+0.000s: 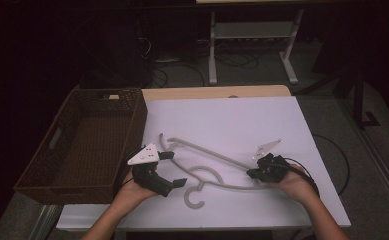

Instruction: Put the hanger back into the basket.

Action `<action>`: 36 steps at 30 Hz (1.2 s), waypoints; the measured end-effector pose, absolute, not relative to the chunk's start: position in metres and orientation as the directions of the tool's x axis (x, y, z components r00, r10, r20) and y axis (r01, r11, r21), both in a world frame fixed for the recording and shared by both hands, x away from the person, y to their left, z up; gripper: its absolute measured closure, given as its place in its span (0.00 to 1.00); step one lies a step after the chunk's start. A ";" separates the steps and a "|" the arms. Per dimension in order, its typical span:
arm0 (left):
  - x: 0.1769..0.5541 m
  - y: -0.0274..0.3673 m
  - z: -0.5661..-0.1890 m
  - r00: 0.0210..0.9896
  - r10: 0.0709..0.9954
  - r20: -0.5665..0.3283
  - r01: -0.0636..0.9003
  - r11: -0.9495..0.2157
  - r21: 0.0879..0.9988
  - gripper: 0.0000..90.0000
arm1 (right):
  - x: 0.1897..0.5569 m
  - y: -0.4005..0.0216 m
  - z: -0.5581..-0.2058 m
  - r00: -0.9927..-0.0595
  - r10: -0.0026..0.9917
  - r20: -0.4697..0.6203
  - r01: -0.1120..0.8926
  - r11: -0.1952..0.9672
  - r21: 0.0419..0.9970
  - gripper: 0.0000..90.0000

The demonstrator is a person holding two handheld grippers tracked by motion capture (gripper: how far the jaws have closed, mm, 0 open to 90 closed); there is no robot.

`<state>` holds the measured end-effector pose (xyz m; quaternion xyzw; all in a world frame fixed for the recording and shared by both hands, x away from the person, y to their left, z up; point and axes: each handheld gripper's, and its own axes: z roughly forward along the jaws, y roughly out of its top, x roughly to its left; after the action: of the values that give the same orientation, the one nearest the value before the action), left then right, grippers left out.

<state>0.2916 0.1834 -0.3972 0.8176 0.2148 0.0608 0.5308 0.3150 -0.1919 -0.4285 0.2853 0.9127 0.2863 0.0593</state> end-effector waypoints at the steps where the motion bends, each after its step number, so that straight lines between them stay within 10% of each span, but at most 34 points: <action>1: 0.292 0.183 -0.397 0.900 0.416 -0.129 0.287 -0.345 0.894 0.00 | 0.316 -0.192 -0.429 -0.830 0.556 0.049 0.484 0.675 0.557 0.99; 21: 0.292 0.182 -0.398 0.901 0.413 -0.129 0.288 -0.349 0.892 0.00 | 0.379 -0.216 -0.428 -0.718 0.692 -0.073 0.544 0.623 0.562 0.99; 36: 0.292 0.181 -0.399 0.900 0.415 -0.131 0.291 -0.350 0.891 0.00 | 0.379 -0.188 -0.415 -0.779 0.622 0.073 0.495 0.540 0.680 0.87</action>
<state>0.2918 0.1814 -0.3986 0.8194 0.2154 0.0587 0.5280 0.3790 -0.1877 -0.4147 0.3200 0.8731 0.3569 0.0888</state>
